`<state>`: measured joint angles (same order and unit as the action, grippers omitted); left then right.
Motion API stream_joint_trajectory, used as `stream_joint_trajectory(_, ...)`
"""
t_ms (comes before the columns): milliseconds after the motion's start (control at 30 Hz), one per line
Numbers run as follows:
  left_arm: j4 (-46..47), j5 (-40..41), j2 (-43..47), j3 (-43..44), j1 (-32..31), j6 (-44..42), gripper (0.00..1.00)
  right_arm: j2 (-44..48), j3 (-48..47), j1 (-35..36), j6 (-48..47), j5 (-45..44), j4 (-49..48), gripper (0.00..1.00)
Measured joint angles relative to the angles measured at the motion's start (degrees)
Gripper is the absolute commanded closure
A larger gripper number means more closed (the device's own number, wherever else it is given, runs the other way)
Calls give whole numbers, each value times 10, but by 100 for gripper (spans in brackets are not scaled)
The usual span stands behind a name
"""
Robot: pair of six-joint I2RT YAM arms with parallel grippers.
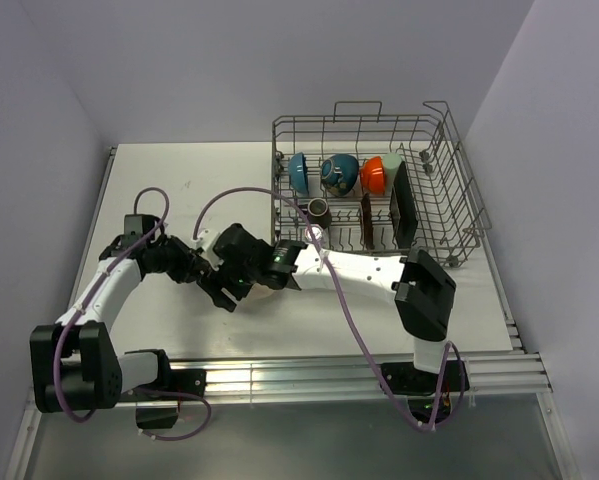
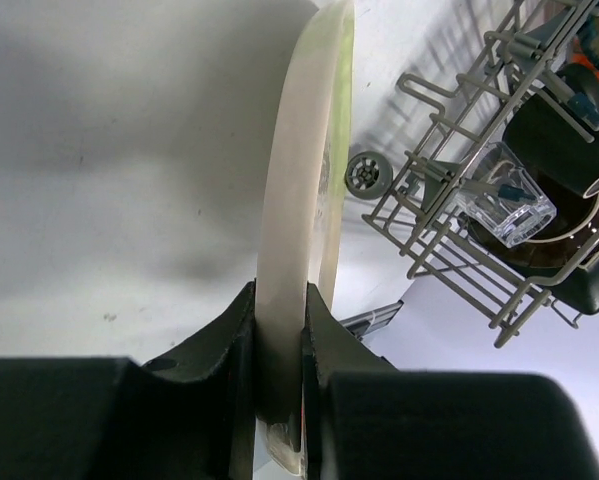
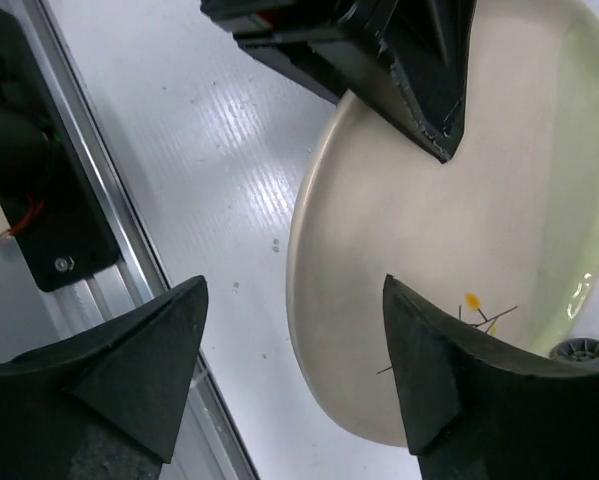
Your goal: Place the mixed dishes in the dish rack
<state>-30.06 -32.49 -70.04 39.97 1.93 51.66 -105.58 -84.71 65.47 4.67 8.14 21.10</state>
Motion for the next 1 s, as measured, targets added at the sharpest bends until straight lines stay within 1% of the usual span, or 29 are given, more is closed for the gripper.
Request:
stream_joint_trajectory(67, -27, 5, 0, 12, -1, 1, 100, 0, 0, 6, -9, -9, 8, 19)
stream_joint_trajectory(200, -81, 16, 3, 35, -2, 1, 100, -7, -10, 24, -19, -48, 29, 18)
stream_joint_trajectory(300, -122, 28, 14, 49, -2, -1, 100, -23, -28, 41, -25, -104, 37, 20)
stream_joint_trajectory(367, -151, 37, 22, 59, -2, -5, 100, -42, -47, 55, -27, -150, 42, 25)
stream_joint_trajectory(400, -165, 42, 26, 63, -2, -8, 100, -54, -56, 62, -29, -178, 42, 35)
stream_joint_trajectory(433, -176, 45, 29, 67, -2, -11, 100, -61, -61, 67, -30, -198, 43, 41)
stream_joint_trajectory(467, -188, 49, 32, 70, -2, -13, 100, -67, -63, 71, -31, -217, 43, 51)
stream_joint_trajectory(500, -197, 53, 35, 73, -2, -14, 100, -72, -64, 75, -30, -231, 44, 63)
stream_joint_trajectory(533, -200, 55, 37, 75, -2, -9, 100, -73, -65, 82, -41, -253, 43, 90)
stream_joint_trajectory(567, -206, 56, 38, 83, -2, 7, 100, -73, -69, 92, -60, -282, 43, 96)
stream_joint_trajectory(600, -208, 53, 38, 90, -1, 32, 100, -73, -76, 104, -97, -330, 47, 100)
stream_joint_trajectory(633, -229, 59, 40, 104, -2, 43, 100, -72, -82, 113, -91, -354, 48, 100)
stream_joint_trajectory(700, -241, 68, 48, 106, -2, 51, 100, -72, -83, 117, -92, -358, 50, 100)
stream_joint_trajectory(733, -243, 69, 49, 106, -2, 51, 98, -72, -83, 117, -92, -357, 51, 100)
stream_joint_trajectory(767, -244, 69, 49, 108, -3, 52, 88, -71, -83, 117, -90, -358, 51, 100)
stream_joint_trajectory(800, -246, 71, 49, 110, -3, 53, 71, -70, -83, 117, -88, -356, 51, 100)
stream_joint_trajectory(833, -251, 73, 48, 115, -3, 52, 49, -68, -83, 117, -85, -354, 51, 100)
stream_joint_trajectory(867, -256, 71, 48, 121, -3, 43, 24, -64, -83, 116, -79, -351, 53, 100)
stream_joint_trajectory(900, -269, 70, 48, 136, -3, 36, 11, -59, -83, 111, -72, -341, 59, 100)
stream_joint_trajectory(933, -277, 72, 48, 153, -3, 34, 1, -52, -83, 104, -62, -327, 69, 100)
stream_joint_trajectory(1000, -297, 87, 47, 207, -3, 30, 1, -41, -92, 86, -38, -298, 98, 100)
